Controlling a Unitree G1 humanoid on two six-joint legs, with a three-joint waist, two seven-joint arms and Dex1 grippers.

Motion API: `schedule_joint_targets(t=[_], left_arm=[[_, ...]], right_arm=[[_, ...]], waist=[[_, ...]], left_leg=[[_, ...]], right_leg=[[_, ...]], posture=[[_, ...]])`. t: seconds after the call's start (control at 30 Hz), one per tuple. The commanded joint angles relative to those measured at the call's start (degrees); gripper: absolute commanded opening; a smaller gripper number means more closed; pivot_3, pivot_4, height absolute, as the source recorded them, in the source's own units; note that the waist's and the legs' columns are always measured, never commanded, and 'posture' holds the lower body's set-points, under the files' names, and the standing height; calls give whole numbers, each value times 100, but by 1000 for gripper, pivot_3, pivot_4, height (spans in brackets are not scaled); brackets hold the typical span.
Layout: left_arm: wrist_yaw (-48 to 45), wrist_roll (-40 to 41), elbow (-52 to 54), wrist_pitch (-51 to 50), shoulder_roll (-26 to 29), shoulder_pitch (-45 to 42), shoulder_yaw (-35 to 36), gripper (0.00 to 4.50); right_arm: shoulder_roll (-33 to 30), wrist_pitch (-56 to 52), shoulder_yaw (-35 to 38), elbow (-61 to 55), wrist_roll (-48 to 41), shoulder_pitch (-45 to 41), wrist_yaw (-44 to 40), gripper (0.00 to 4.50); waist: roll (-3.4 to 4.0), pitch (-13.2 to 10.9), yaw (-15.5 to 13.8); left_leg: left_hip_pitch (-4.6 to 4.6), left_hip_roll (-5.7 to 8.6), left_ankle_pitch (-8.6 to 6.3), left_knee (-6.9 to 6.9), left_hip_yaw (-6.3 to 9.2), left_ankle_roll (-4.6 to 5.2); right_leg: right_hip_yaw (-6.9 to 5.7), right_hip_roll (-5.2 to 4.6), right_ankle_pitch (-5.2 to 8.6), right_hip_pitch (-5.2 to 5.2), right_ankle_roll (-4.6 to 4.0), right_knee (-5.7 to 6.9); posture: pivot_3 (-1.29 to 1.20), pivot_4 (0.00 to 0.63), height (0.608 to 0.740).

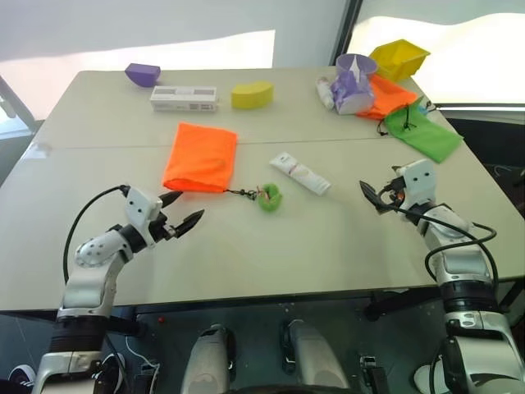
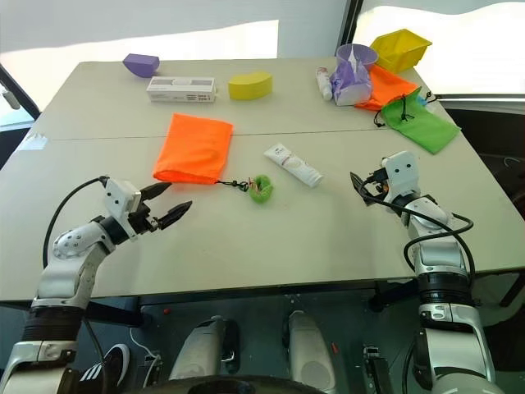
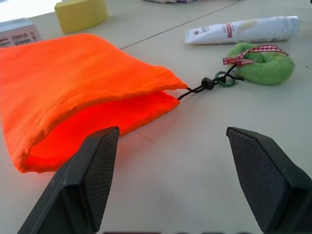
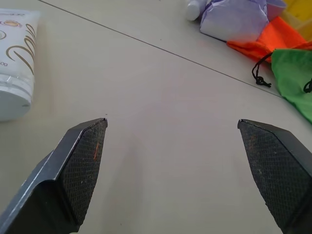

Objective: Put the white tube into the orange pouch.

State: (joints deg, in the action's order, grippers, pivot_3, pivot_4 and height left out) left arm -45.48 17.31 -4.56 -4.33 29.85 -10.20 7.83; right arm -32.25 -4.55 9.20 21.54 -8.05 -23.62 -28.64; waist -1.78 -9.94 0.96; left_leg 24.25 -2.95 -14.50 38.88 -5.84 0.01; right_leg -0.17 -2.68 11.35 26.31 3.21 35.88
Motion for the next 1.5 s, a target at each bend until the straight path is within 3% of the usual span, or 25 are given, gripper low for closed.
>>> schedule_joint_targets(t=[0.03, 0.27, 0.53, 0.7, 0.83, 1.0, 1.13, 1.5], left_arm=[[132, 55, 251, 77, 1, 37, 141, 3784], [21, -255, -53, 598, 270, 39, 118, 3784], [-16, 27, -70, 779, 124, -8, 210, 3784], [70, -217, -106, 1112, 128, -21, 104, 3784], [20, -572, -319, 1620, 301, -159, -24, 3784], [1046, -1816, -1345, 2595, 487, -913, -164, 3784], [1873, -2975, -2233, 3027, 789, -1426, -617, 3784], [2419, -3346, -3159, 3378, 753, -1998, -1010, 3784]], right_arm=[[-122, 158, 119, -95, 7, -53, -18, 4475], [-121, 111, 47, -164, 47, -75, -62, 4475], [-86, 107, 19, -181, 73, -89, -119, 4475], [-80, 72, -31, -287, 49, -44, -214, 4475], [-130, -59, -112, -783, -226, 224, -756, 4475], [-249, -593, -584, -2789, -919, 895, -1826, 4475], [-64, -1050, -1122, -3583, -855, 913, -1760, 4475], [271, -1147, -1426, -3658, -654, 851, -1395, 4475]], waist=[[0, 0, 1], [0, 0, 4], [1, 0, -2], [1, 0, -2], [1, -1, -8], [2, -1, -36], [2, -1, -5], [1, -1, -35]], left_leg=[[0, 0, 0, 0, 0, 0], [-2, 0, 0, 0, 2, 0], [0, -4, 0, -1, 0, 0], [0, -3, 0, -1, 1, -1], [0, -3, 0, -2, 1, 0], [2, -6, 0, -2, 6, 0], [-6, -10, -1, -2, 1, -2], [19, -19, -2, -4, -12, -3]], right_leg=[[0, 0, 0, 0, 0, 0], [1, 1, 0, 2, -1, 2], [3, -7, 0, 4, 0, -1], [3, -5, 0, 4, 0, 0], [3, -2, 0, 5, 0, 0], [-3, -1, 1, 5, 0, 2], [-1, -5, 0, 3, 0, 4], [-5, -15, 1, 17, 1, -16]], posture=[[0, 150, 740], [0, 150, 740], [0, 150, 740], [0, 150, 740], [0, 150, 740], [0, 150, 740], [0, 150, 740], [0, 150, 740]])
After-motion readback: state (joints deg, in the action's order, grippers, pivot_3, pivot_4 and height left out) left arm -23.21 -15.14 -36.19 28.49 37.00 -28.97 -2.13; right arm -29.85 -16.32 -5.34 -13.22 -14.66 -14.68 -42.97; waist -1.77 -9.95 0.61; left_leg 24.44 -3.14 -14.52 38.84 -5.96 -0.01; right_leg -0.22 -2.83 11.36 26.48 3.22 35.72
